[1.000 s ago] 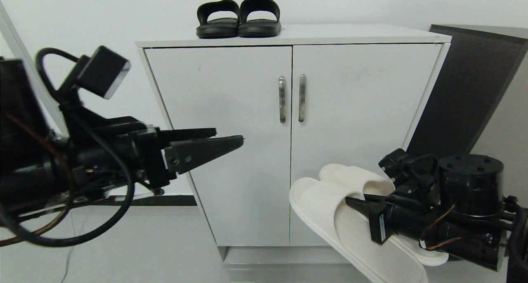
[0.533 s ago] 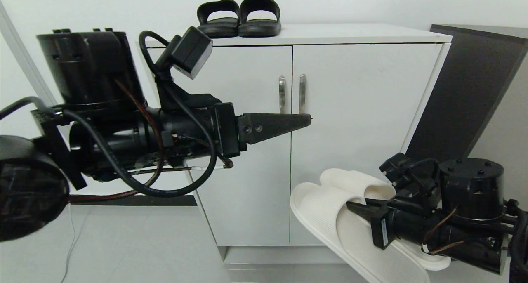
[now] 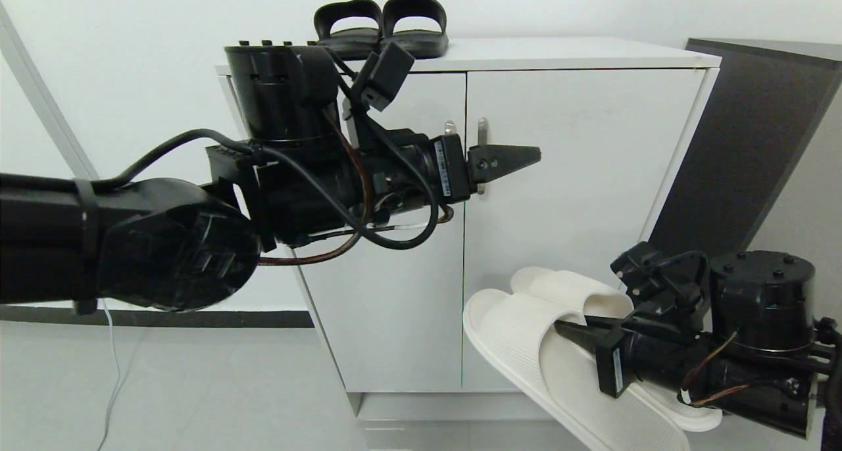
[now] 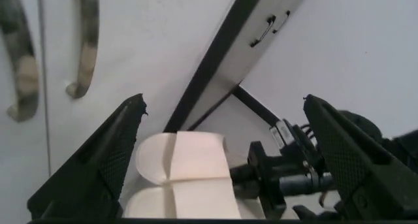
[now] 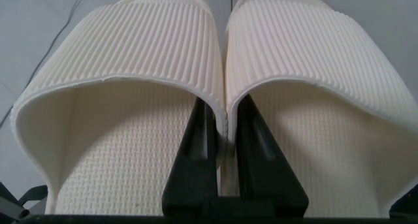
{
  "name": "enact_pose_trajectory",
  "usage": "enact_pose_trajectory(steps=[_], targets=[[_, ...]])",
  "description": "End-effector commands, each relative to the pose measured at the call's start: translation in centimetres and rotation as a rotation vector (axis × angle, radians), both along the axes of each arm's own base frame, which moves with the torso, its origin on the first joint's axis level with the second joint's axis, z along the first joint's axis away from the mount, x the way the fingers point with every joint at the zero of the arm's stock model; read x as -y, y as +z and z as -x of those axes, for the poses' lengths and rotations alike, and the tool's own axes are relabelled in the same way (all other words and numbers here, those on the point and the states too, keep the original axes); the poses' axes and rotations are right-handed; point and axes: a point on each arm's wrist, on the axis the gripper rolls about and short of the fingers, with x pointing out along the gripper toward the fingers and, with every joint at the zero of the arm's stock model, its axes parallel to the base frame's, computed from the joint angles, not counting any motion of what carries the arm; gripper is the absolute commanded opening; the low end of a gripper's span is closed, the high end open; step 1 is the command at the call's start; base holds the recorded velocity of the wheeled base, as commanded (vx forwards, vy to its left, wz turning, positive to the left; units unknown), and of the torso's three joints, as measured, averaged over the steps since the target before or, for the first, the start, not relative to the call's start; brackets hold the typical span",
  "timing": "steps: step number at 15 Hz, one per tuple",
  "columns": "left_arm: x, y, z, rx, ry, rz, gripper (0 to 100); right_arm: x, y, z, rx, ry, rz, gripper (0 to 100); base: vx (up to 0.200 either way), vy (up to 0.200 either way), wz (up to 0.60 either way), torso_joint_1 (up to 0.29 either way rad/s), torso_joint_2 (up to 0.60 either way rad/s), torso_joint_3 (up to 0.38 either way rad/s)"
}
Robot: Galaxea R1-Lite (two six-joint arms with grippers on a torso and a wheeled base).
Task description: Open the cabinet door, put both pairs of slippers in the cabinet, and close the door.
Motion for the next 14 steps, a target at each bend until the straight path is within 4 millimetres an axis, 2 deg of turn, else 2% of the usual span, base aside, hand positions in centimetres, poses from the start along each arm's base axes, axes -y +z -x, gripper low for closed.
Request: enact_pose_trajectory(steps=[1, 4, 6, 14], targets=[[0.7, 0.1, -1.3, -0.007, 0.024, -0.005, 100, 0.0, 0.0, 0.0, 0.001, 0.000, -0.001, 0, 0.000, 0.000, 0.00, 0.000, 0.00, 0.000], [1.1, 1.4, -2.0, -0.026, 0.101, -0.035, 100, 0.0, 0.0, 0.0, 0.001, 0.000, -0.001, 0, 0.000, 0.000, 0.00, 0.000, 0.00, 0.000], [1.8, 1.1, -3.4, -0.016, 0.172, -0.061, 100, 0.0, 0.0, 0.0, 0.001, 0.000, -0.001, 0, 0.000, 0.000, 0.00, 0.000, 0.00, 0.000], [2.7, 0.2, -6.2, -0.032, 0.196, -0.077, 100, 0.1, 0.0, 0.1, 0.000, 0.000, 0.000, 0, 0.000, 0.000, 0.00, 0.000, 0.00, 0.000]])
